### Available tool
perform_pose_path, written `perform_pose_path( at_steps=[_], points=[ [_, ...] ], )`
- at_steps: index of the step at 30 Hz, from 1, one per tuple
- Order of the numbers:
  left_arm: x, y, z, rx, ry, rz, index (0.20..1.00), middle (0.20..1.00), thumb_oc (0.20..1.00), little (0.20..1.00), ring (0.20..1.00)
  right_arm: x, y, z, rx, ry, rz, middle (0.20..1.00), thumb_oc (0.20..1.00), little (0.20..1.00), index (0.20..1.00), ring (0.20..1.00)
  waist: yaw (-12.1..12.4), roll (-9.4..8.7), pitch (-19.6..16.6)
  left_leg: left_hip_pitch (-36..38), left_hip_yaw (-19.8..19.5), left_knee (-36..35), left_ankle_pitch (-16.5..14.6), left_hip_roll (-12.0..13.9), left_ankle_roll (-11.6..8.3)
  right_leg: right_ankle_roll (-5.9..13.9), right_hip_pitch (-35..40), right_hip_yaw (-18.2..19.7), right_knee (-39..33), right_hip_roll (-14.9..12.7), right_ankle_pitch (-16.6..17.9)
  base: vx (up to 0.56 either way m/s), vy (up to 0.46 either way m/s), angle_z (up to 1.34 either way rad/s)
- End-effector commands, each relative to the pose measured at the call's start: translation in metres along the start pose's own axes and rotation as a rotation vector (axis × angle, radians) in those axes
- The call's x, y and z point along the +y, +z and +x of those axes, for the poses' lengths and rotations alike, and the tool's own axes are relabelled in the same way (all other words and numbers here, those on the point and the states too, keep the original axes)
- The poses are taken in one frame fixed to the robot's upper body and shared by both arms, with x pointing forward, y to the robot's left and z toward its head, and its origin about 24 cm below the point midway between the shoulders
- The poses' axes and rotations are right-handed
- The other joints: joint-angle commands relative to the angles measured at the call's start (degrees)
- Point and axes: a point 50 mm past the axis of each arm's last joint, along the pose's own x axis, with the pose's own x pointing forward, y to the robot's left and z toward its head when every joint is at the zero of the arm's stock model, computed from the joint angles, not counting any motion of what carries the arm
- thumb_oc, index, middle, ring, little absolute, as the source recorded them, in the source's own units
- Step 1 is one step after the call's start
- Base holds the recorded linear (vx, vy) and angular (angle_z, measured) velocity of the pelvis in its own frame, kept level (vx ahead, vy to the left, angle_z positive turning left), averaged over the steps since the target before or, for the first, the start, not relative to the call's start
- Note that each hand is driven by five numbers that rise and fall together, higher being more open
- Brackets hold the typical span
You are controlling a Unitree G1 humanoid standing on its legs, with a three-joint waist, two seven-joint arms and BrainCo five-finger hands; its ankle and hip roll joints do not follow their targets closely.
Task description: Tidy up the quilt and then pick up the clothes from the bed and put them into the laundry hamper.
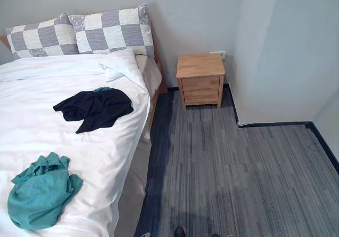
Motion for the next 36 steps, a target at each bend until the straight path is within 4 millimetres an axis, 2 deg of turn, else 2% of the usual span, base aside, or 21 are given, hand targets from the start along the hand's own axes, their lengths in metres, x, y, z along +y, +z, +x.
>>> perform_pose_path(
  at_steps=[1,5,7,9,11,12,15,17,18,20,21,23,24,25,26,28,30,31,32,33,36],
  points=[
    [-0.007,0.021,0.000,-0.064,-0.005,-0.046,1.000,1.000,1.000,1.000,1.000,0.027,0.024,0.000,-0.064,0.067,0.003,1.000,1.000,1.000,1.000,1.000,0.86,-5.01,3.86,2.75,0.31,-1.96,-4.06,-5.86,3.65,8.51,3.36,4.50,-10.47,-3.63,10.27,0.09,0.121,-0.07],
    [-0.007,0.024,0.001,-0.069,-0.010,-0.069,1.000,1.000,1.000,1.000,1.000,0.026,0.022,0.001,-0.030,0.023,-0.028,1.000,1.000,1.000,1.000,1.000,2.10,-5.06,3.96,2.04,2.52,-0.07,-4.56,-5.17,4.52,8.80,2.79,2.83,-4.06,-5.65,7.40,0.04,0.138,-0.02],
    [-0.005,0.034,0.002,-0.081,-0.011,-0.069,1.000,1.000,1.000,1.000,1.000,0.025,0.033,0.001,-0.068,0.018,-0.017,1.000,1.000,1.000,1.000,1.000,2.77,-4.64,5.65,-0.09,3.76,3.13,-5.69,-4.80,6.71,8.92,0.12,1.97,7.15,-7.81,6.62,0.04,0.165,-0.04],
    [-0.002,0.038,0.003,-0.069,0.000,-0.041,1.000,1.000,1.000,1.000,1.000,0.024,0.038,0.000,-0.080,0.017,0.024,1.000,1.000,1.000,1.000,1.000,1.98,-3.70,7.94,-0.70,3.67,5.85,-7.35,-4.22,8.79,8.97,-5.63,4.41,23.86,-9.67,8.76,0.10,0.163,-0.03],
    [0.000,0.037,0.003,-0.055,0.009,-0.029,1.000,1.000,1.000,1.000,1.000,0.024,0.038,0.000,-0.077,0.023,0.035,1.000,1.000,1.000,1.000,1.000,1.35,-3.25,8.77,-0.56,3.69,6.68,-8.16,-3.75,9.14,8.96,-8.85,4.86,27.49,-9.96,11.08,0.18,0.043,0.31],
    [0.004,0.034,0.004,-0.026,0.018,-0.017,1.000,1.000,1.000,1.000,1.000,0.023,0.032,0.000,-0.056,0.032,0.024,1.000,1.000,1.000,1.000,1.000,0.37,-3.76,10.00,0.35,3.51,7.56,-9.32,-4.28,8.93,10.05,-12.73,4.61,25.14,-10.08,14.60,0.42,-0.091,0.57],
    [0.007,0.028,0.004,-0.007,0.021,0.037,1.000,1.000,1.000,1.000,1.000,0.024,0.019,0.000,-0.016,0.027,0.039,1.000,1.000,1.000,1.000,1.000,-1.15,-5.62,11.28,2.69,1.75,8.18,-11.45,-6.05,8.10,11.10,-13.05,3.89,10.25,-9.86,17.46,0.48,-0.188,0.44],
    [0.006,0.026,0.004,-0.015,0.027,0.063,1.000,1.000,1.000,1.000,1.000,0.024,0.012,0.000,0.012,0.028,0.039,1.000,1.000,1.000,1.000,1.000,-2.71,-6.85,12.16,4.52,0.46,8.09,-13.61,-6.97,7.66,11.96,-13.94,5.25,-2.66,-9.59,18.76,0.56,-0.224,0.38],
    [0.005,0.024,0.003,-0.015,0.027,0.068,1.000,1.000,1.000,1.000,1.000,0.024,0.007,0.000,0.030,0.028,0.033,1.000,1.000,1.000,1.000,1.000,-3.46,-6.72,12.47,5.58,-0.12,8.07,-14.45,-6.81,7.59,12.22,-14.14,5.78,-6.66,-9.04,19.07,0.58,-0.169,0.36],
    [0.002,0.021,0.003,-0.022,0.024,0.098,1.000,1.000,1.000,1.000,1.000,0.022,-0.009,-0.001,0.070,0.021,0.027,1.000,1.000,1.000,1.000,1.000,-5.28,-6.26,12.71,8.09,-1.31,8.59,-16.67,-6.33,7.44,12.59,-15.34,7.44,-11.41,-8.44,19.72,0.79,-0.210,0.21],
    [0.001,0.018,0.003,-0.027,0.023,0.127,1.000,1.000,1.000,1.000,1.000,0.023,-0.023,-0.002,0.109,0.016,0.032,1.000,1.000,1.000,1.000,1.000,-6.31,-5.83,12.65,10.04,-1.97,9.47,-18.50,-5.84,7.18,12.18,-16.34,8.37,-10.60,-8.27,19.90,0.78,-0.223,0.15],
    [0.000,0.017,0.002,-0.029,0.025,0.140,1.000,1.000,1.000,1.000,1.000,0.022,-0.029,-0.003,0.132,0.010,0.034,1.000,1.000,1.000,1.000,1.000,-6.75,-5.90,12.25,10.72,-1.55,10.35,-19.68,-5.47,6.87,12.15,-15.49,8.48,-9.97,-8.57,18.86,0.56,-0.177,0.46],
    [0.000,0.015,0.002,-0.022,0.028,0.143,1.000,1.000,1.000,1.000,1.000,0.017,-0.036,-0.004,0.168,-0.005,0.012,1.000,1.000,1.000,1.000,1.000,-7.61,-5.20,10.95,13.44,-0.42,12.01,-19.32,-3.75,4.67,11.35,-14.65,8.26,-7.80,-8.56,17.72,0.49,-0.151,0.64],
    [-0.001,0.015,0.002,-0.021,0.028,0.143,1.000,1.000,1.000,1.000,1.000,0.017,-0.036,-0.004,0.169,-0.006,0.009,1.000,1.000,1.000,1.000,1.000,-7.64,-4.95,10.94,13.79,-0.33,12.06,-19.27,-3.43,4.45,11.24,-14.50,8.18,-7.54,-8.36,17.56,0.71,-0.227,0.60],
    [-0.003,0.016,0.002,-0.018,0.010,0.143,1.000,1.000,1.000,1.000,1.000,0.013,-0.036,-0.003,0.153,-0.016,-0.009,1.000,1.000,1.000,1.000,1.000,-8.09,-4.25,9.84,14.35,1.44,17.08,-14.74,-0.32,2.37,9.79,-13.57,8.12,-4.12,-8.11,16.41,0.57,-0.208,0.44],
    [-0.007,0.018,0.001,-0.027,-0.010,0.137,1.000,1.000,1.000,1.000,1.000,0.009,-0.023,-0.001,0.074,-0.030,-0.012,1.000,1.000,1.000,1.000,1.000,-8.36,-3.26,8.99,13.01,3.41,27.98,-6.87,3.12,-0.03,7.55,-11.30,7.05,-2.23,-6.78,14.45,0.67,-0.269,0.52],
    [-0.011,0.023,0.001,-0.037,-0.012,0.093,1.000,1.000,1.000,1.000,1.000,0.002,-0.004,0.000,0.007,-0.051,-0.039,1.000,1.000,1.000,1.000,1.000,-7.81,-3.64,8.20,8.33,4.56,39.41,-0.87,4.52,-1.82,4.99,-8.63,5.95,-2.71,-5.62,12.72,0.40,-0.204,0.21],
    [-0.011,0.023,0.001,-0.037,-0.014,0.092,1.000,1.000,1.000,1.000,1.000,0.002,-0.003,0.000,0.003,-0.053,-0.039,1.000,1.000,1.000,1.000,1.000,-7.81,-3.91,8.06,7.63,4.53,40.10,-0.40,4.39,-1.84,4.80,-8.53,5.94,-2.80,-5.78,12.63,0.39,-0.213,-0.08],
    [-0.017,0.031,0.000,-0.061,-0.028,0.088,1.000,1.000,1.000,1.000,1.000,-0.007,0.012,0.001,-0.062,-0.068,-0.019,1.000,1.000,1.000,1.000,1.000,-6.56,-4.66,8.65,-1.34,5.63,46.85,-0.42,5.11,-1.42,3.13,-5.32,5.86,-3.20,-5.24,10.66,0.40,-0.163,0.00],
    [-0.020,0.035,0.000,-0.073,-0.031,0.096,1.000,1.000,1.000,1.000,1.000,-0.012,0.024,0.001,-0.116,-0.072,0.004,1.000,1.000,1.000,1.000,1.000,-5.58,-5.09,9.47,-8.32,6.04,48.14,-1.86,4.58,-0.42,2.75,-2.58,6.27,-3.81,-4.90,9.64,0.53,-0.153,0.17],
    [-0.019,0.033,0.000,-0.059,-0.015,0.077,1.000,1.000,1.000,1.000,1.000,-0.006,0.052,-0.001,-0.228,-0.049,0.017,1.000,1.000,1.000,1.000,1.000,-2.96,-5.80,11.44,-15.48,5.86,37.51,-3.80,-0.78,2.28,3.46,2.01,9.64,-6.03,-3.65,8.50,0.49,0.022,0.09]
  ],
)
